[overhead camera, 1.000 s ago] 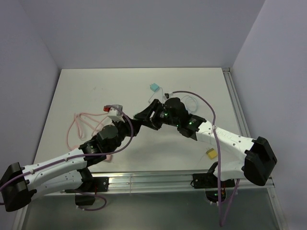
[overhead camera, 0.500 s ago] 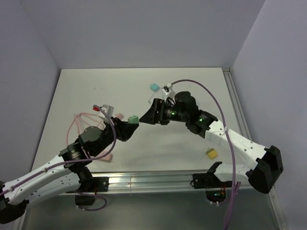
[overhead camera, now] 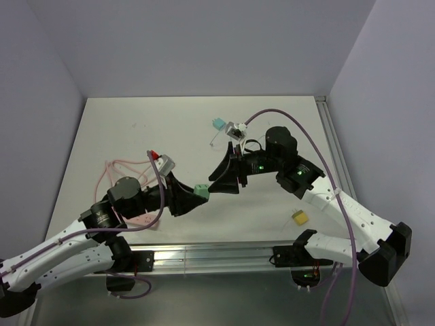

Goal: Insert the plug

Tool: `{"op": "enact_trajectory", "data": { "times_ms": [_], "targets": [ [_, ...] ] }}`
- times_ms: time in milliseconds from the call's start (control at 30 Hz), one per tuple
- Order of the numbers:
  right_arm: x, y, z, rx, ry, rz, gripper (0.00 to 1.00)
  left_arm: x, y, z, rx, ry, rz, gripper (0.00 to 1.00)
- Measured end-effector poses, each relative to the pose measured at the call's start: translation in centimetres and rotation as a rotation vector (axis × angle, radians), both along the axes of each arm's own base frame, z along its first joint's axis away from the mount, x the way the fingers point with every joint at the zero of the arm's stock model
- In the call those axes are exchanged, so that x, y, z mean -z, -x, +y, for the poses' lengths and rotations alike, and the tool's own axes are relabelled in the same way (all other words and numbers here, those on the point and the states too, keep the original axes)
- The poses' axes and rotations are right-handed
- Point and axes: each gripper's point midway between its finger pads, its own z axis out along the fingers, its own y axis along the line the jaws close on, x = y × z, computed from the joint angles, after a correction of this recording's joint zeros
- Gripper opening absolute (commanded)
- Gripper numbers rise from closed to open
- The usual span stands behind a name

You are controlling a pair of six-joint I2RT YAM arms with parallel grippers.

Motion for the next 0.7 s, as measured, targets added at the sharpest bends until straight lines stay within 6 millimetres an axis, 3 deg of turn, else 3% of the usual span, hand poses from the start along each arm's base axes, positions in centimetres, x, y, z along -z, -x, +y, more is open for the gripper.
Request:
{"op": "enact_trajectory", "data": {
  "times_ms": [233,700],
  "targets": [
    [0.8,2.0,0.3,-0.167,-0.004,-0.002,0.52,0.0,1.3,-0.6,0.085,0.003,0.009,0.0],
    [1.5,3.2,1.1,-0.288,0.005,-0.002,0.43,0.1,2.2,-1.3,0.156,0.005,0.015,0.0]
  ]
}}
